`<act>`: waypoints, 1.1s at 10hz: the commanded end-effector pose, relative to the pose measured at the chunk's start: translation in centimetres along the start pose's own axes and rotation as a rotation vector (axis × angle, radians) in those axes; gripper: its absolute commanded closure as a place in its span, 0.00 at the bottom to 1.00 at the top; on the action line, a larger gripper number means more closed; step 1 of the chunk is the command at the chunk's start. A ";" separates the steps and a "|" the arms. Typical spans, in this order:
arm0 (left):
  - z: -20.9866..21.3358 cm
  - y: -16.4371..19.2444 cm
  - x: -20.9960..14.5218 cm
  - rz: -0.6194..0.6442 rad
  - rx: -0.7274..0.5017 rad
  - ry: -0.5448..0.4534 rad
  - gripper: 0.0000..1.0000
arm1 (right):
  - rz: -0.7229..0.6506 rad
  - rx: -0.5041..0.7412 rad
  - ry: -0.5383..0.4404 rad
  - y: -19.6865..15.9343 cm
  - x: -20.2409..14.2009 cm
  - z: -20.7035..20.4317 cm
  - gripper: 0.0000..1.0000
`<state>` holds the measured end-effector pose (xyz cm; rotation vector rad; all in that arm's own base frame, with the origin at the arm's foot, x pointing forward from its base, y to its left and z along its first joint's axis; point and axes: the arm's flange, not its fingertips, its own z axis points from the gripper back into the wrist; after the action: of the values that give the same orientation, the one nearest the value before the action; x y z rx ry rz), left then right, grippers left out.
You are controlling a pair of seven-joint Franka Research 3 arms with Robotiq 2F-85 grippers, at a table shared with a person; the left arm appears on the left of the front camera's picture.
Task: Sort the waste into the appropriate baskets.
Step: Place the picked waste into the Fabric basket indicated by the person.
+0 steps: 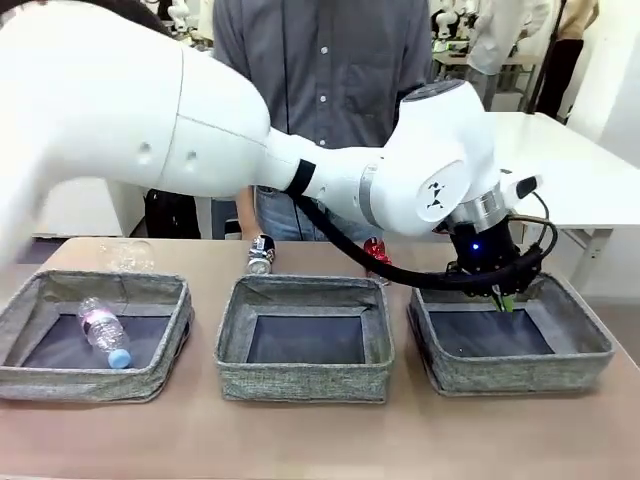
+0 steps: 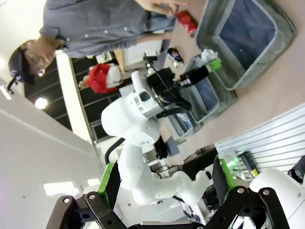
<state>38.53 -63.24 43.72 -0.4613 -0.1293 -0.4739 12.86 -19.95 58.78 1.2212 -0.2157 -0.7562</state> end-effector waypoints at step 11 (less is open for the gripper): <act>0.2 -1.9 1.4 -0.025 0.051 0.017 0.19 | 0.025 0.010 -0.006 -0.1 -0.8 1.0 0.00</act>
<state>38.51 -64.99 44.36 -0.4247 -0.1259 -0.5056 12.47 -20.00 59.00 1.2170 -0.2215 -0.7615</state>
